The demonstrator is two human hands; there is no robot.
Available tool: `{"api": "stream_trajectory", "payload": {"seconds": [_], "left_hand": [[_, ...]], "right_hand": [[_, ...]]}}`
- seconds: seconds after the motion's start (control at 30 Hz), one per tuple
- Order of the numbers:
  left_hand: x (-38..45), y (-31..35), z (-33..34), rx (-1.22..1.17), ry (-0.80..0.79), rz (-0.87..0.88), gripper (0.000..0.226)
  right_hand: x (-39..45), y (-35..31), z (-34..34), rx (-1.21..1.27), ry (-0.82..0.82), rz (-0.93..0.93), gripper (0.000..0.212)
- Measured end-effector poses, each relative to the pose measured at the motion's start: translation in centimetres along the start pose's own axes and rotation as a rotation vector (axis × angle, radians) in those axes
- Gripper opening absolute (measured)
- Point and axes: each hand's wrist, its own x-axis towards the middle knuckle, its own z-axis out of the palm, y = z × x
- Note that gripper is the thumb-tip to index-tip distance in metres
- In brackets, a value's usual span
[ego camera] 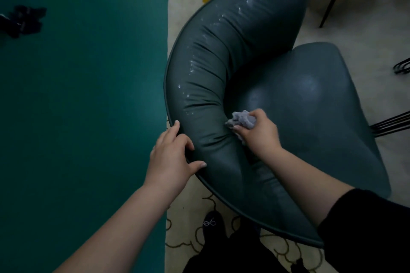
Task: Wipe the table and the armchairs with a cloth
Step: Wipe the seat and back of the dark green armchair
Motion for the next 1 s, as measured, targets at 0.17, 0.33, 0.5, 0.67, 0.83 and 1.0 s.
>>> {"api": "stream_trajectory", "payload": {"seconds": [0.17,0.33,0.5,0.67,0.83,1.0], "left_hand": [[1.0,-0.4,-1.0,-0.031,0.097,0.026,0.037],[3.4,-2.0,-2.8,-0.031,0.111,0.063,0.034],[8.3,-4.4,-5.5,0.007,0.061,0.136,0.033],[12.9,-5.7,-6.9,0.06,-0.058,0.231,0.036],[14.8,-6.4,-7.4,0.069,-0.145,0.341,0.038],[16.0,-6.9,-7.4,0.042,-0.179,0.399,0.036]], "right_hand": [[-0.9,-0.7,-1.1,0.083,0.028,-0.022,0.037],[-1.5,-4.0,0.7,0.171,0.03,-0.061,0.033],[-1.1,-7.6,5.0,0.129,0.067,-0.104,0.039],[-0.2,-8.7,7.5,-0.092,0.06,-0.156,0.043],[0.6,-6.7,5.6,-0.006,0.333,0.13,0.033],[0.6,-9.3,8.5,0.086,0.296,0.026,0.041]]}}
